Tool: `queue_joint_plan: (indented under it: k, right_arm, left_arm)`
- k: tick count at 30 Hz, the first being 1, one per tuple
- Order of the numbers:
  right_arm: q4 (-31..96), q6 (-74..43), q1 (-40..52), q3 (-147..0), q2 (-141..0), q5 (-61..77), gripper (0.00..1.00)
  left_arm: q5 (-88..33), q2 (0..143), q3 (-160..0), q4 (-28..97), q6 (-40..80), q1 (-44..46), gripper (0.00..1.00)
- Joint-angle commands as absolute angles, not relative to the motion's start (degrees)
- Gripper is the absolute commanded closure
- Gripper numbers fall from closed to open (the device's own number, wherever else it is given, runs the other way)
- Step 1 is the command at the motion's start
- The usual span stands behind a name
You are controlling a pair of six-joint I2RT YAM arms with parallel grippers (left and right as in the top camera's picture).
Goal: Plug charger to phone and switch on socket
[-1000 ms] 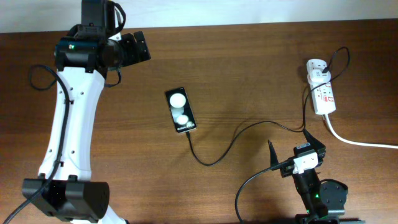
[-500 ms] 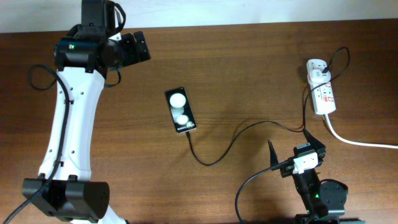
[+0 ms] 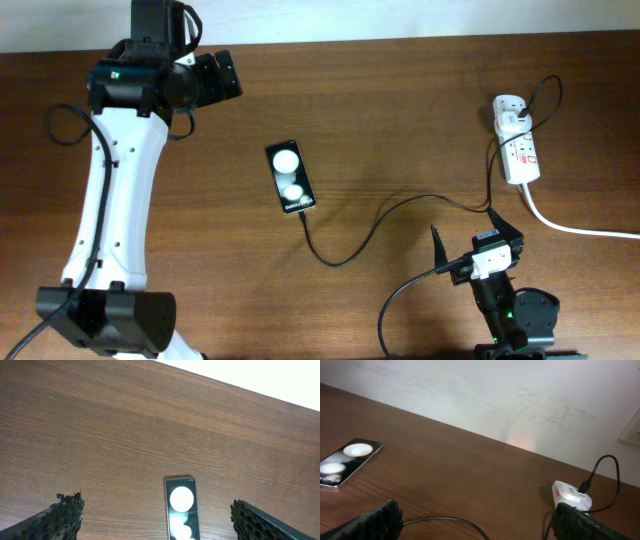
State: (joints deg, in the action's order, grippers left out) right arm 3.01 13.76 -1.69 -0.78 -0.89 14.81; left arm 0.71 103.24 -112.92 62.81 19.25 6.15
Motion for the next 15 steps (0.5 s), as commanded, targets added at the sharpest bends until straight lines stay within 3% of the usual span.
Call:
queue_joint_plan:
  k: [1, 15]
  right_arm:
    - [3.2, 13.9, -1.0, -0.3, -0.2, 14.7, 0.01]
    - [3.2, 13.9, -1.0, -0.3, -0.2, 14.7, 0.01]
  left_arm:
    - [1.3, 102.9, -113.0, 62.7, 19.0, 6.5, 0.01]
    - [1.3, 95.9, -113.0, 62.7, 19.0, 15.9, 0.01]
